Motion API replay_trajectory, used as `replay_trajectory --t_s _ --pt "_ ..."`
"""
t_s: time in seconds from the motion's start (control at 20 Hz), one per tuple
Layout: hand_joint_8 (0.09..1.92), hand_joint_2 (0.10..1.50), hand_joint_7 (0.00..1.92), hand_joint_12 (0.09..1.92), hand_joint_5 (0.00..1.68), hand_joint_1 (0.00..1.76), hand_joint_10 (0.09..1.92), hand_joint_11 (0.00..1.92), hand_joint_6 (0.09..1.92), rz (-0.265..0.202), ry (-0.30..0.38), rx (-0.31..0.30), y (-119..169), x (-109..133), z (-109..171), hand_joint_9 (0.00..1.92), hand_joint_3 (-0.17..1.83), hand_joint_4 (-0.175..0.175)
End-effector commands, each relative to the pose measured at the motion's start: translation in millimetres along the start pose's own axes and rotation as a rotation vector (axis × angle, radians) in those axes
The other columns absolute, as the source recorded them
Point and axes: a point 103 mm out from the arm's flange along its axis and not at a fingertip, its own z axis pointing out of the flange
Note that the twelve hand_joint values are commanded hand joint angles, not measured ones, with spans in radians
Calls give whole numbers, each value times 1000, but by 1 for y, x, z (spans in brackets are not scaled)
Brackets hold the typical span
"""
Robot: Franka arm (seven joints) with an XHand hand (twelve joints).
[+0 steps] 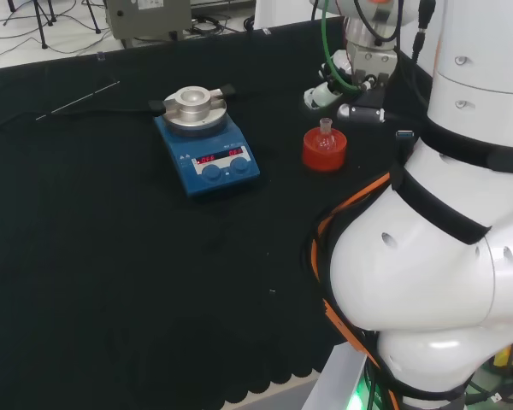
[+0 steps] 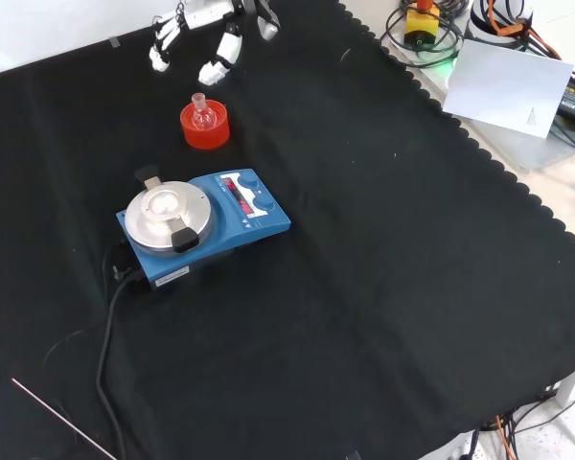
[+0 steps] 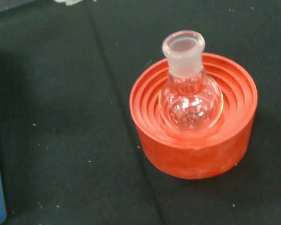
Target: Pick up the round-bottom flask.
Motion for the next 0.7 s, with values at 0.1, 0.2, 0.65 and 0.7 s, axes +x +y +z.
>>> replay_trajectory --t_s 0.1,0.2,0.65,0.7 --pt "555 732 282 1141 544 772 602 0 87 15 29 22 8 -23 27 337 570 -27" --pt "555 729 284 1144 549 774 602 0 87 14 27 29 8 -26 32 340 574 -27" --pt "556 719 289 1150 559 779 603 0 87 20 35 43 14 -35 52 350 587 -28" --pt "557 718 289 1150 559 780 603 0 87 20 36 45 15 -35 55 350 588 -28"
